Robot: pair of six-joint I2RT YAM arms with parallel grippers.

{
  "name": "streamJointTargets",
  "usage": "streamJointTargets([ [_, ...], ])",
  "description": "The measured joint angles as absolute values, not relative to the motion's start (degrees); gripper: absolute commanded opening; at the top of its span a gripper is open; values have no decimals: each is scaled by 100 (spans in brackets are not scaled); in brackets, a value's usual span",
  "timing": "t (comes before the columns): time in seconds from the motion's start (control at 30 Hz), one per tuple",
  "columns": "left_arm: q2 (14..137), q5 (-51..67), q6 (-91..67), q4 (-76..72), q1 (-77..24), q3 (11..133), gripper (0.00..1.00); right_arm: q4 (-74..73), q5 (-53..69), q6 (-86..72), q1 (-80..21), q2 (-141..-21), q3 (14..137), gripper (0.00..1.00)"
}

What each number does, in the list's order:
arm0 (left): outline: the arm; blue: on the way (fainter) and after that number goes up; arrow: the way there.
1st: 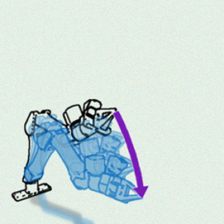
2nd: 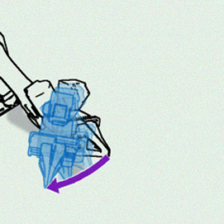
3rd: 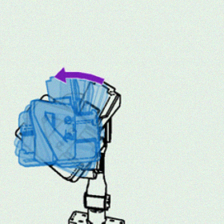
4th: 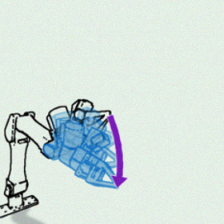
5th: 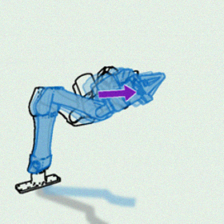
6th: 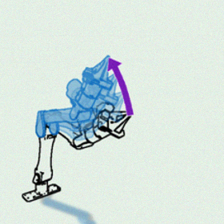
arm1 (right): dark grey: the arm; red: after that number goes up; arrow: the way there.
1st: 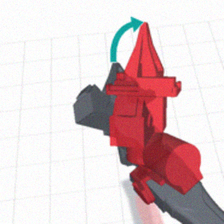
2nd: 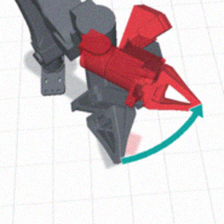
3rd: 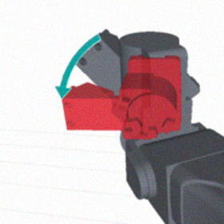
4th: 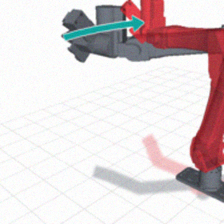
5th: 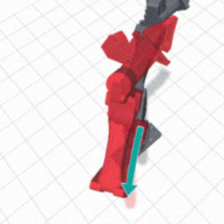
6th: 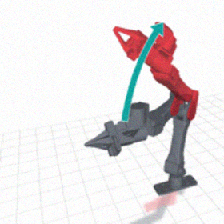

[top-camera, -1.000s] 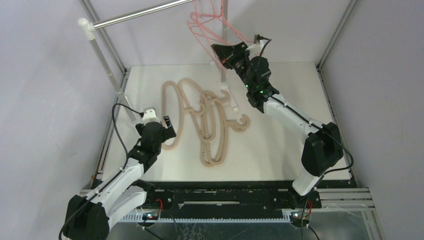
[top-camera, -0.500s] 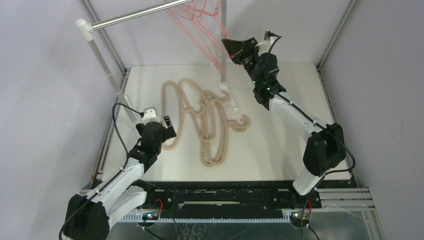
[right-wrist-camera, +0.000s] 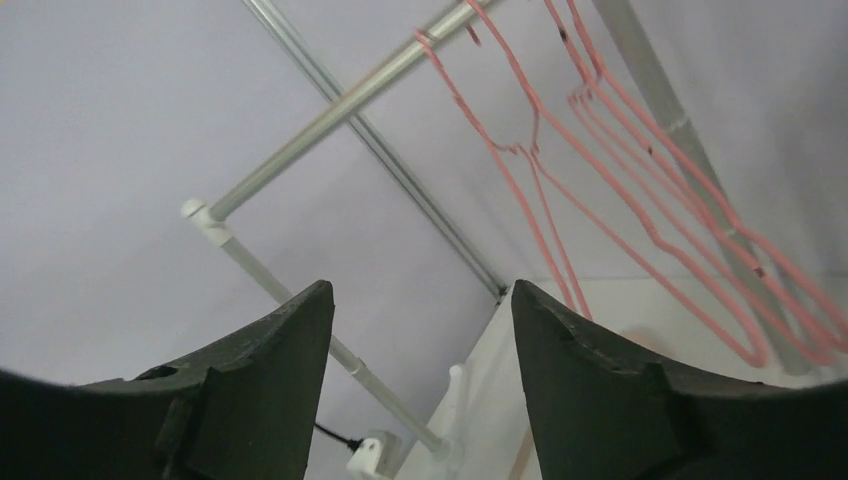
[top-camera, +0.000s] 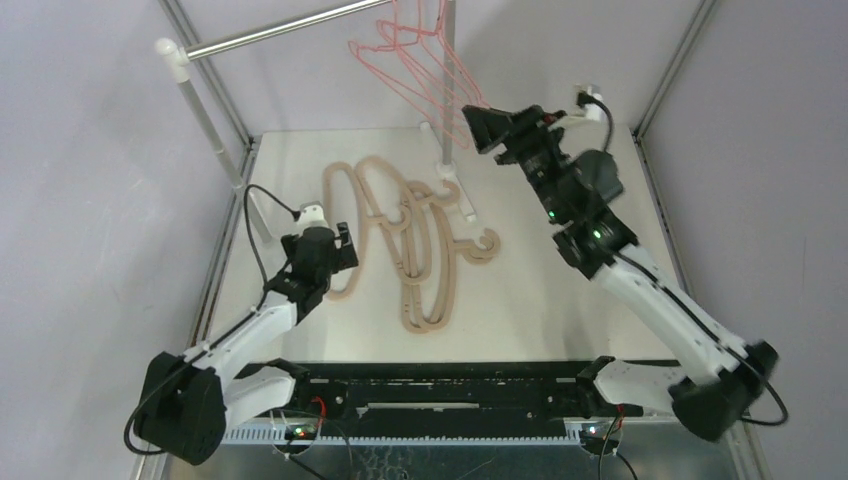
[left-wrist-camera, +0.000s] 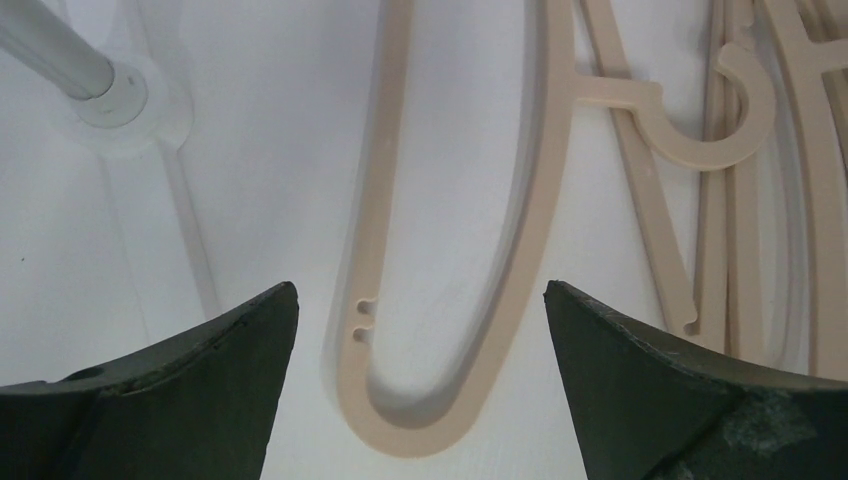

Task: Organize the hangers

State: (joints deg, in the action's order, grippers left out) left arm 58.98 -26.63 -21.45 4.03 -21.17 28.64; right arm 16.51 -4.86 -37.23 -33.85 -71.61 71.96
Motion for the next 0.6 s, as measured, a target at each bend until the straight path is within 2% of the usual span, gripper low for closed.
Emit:
streamJointTargets([
  [0.07, 6189, -2722, -2158, 489, -2196, 3129, 92, 1372, -843, -3253, -3664, -6602, 7133, 75],
  [0.27, 7507, -2810, -2158, 1203, -2340, 4281, 92, 548, -1614, -2381, -3948, -5358, 7126, 75],
  [0.43, 8562, -2700, -2128, 1835, -2383, 5321, 90, -78, -2161, -2069, -3944, -4945, 7109, 75],
  [0.6, 9076, -2563, -2023, 2082, -2394, 5634, 89, -497, -2421, -1938, -3944, -4770, 6805, 75],
])
